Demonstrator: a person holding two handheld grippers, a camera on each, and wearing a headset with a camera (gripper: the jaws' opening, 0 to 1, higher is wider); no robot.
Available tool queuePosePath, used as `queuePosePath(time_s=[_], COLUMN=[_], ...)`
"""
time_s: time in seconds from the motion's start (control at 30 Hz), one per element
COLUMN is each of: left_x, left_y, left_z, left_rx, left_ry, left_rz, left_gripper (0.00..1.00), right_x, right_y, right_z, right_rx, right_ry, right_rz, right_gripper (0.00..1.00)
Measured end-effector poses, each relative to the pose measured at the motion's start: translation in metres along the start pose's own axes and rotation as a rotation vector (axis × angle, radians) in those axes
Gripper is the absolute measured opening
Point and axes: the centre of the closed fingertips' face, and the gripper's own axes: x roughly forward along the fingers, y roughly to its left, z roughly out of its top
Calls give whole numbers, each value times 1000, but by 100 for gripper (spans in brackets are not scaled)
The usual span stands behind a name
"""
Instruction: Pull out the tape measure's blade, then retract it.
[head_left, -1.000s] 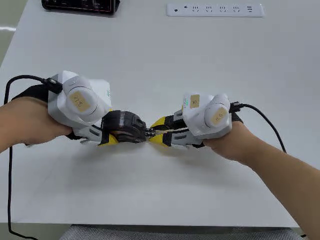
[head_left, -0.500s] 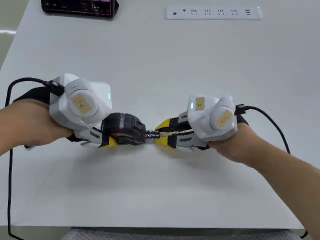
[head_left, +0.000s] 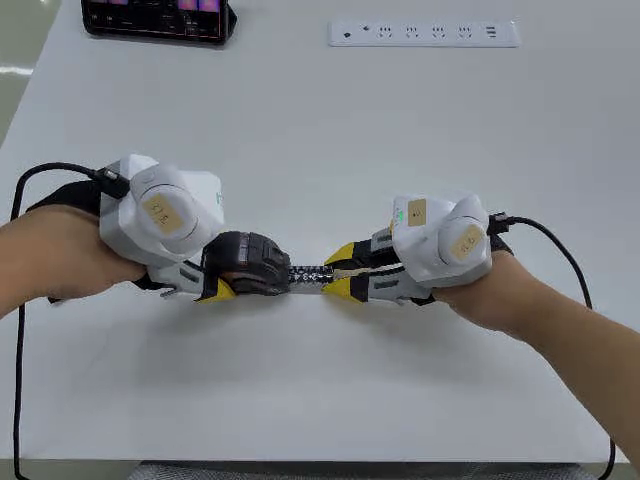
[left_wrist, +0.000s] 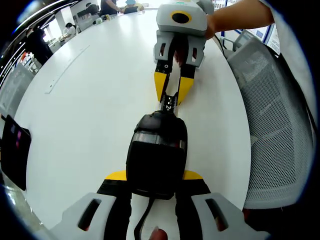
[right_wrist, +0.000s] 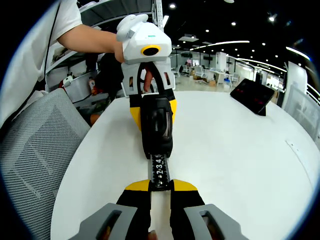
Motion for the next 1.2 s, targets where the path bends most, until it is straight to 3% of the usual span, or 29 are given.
queuePosePath(time_s=[1.2], left_x=[0], left_y=[0], left_z=[0], left_rx=[1], left_ry=[7], left_rz=[6], left_gripper=[29], right_x=[-34], right_y=[-5], right_z=[-24], right_rx=[1], right_ry=[42], right_rz=[-32], right_gripper=[10])
